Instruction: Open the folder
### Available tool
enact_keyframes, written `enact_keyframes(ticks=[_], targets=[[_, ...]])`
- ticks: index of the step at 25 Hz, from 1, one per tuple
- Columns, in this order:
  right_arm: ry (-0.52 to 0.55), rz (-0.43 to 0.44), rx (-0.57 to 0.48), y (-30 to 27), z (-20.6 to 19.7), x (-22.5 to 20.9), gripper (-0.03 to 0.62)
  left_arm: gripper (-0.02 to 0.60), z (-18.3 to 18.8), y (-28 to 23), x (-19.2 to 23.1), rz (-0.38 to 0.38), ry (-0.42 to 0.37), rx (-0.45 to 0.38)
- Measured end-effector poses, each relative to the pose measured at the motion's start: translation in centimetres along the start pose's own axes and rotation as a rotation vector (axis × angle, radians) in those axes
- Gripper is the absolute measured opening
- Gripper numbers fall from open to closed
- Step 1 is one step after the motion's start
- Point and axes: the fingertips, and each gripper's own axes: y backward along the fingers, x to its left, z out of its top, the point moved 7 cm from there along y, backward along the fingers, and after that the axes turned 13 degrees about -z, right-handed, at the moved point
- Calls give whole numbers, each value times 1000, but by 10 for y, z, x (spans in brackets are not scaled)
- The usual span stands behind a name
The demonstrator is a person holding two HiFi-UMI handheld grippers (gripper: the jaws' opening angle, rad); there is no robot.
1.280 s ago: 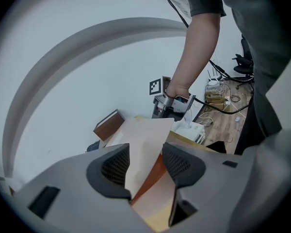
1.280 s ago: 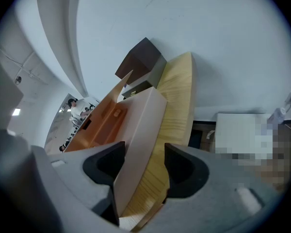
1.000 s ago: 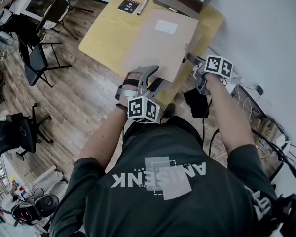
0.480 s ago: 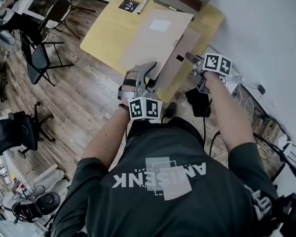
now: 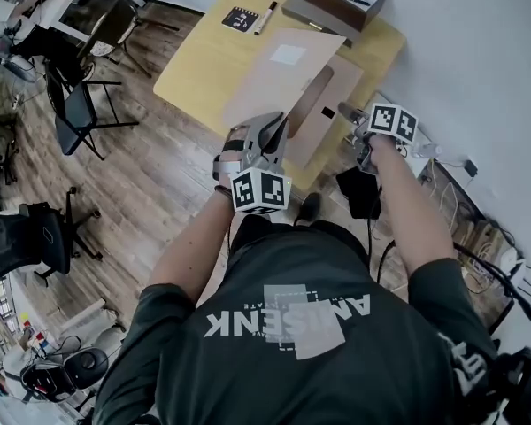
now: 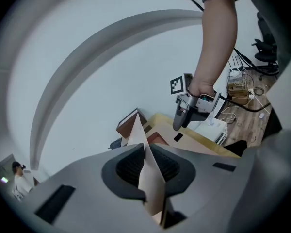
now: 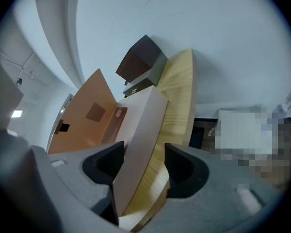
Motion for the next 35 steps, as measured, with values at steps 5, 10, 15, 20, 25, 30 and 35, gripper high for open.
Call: enact_keyframes(ticks=[5,10,15,20,25,30,35], targets=[[-13,-15,0,-1,-1,-3,270,18,-4,15,27,29,93,-23],[-35,-42,-20,1,-4,-1,275,8,-21,37,68,35,276,-58],[-48,-65,-19,4,-4,-1,275,5,-44,56,108,45,384,-91],[-54,-96,-20,10,-4,-3,276,4,-68,69,143,19,520,-130],[-70,-160,-56,19,3,-10,276,5,-103,74,170,14,606,-124],[-80,-226,-78,25,12,-16,276,5,-136,68,190,21,704,-121],[-94,-263,-90,26,13,-16,275,15,-173,62,207,23,717,-79]])
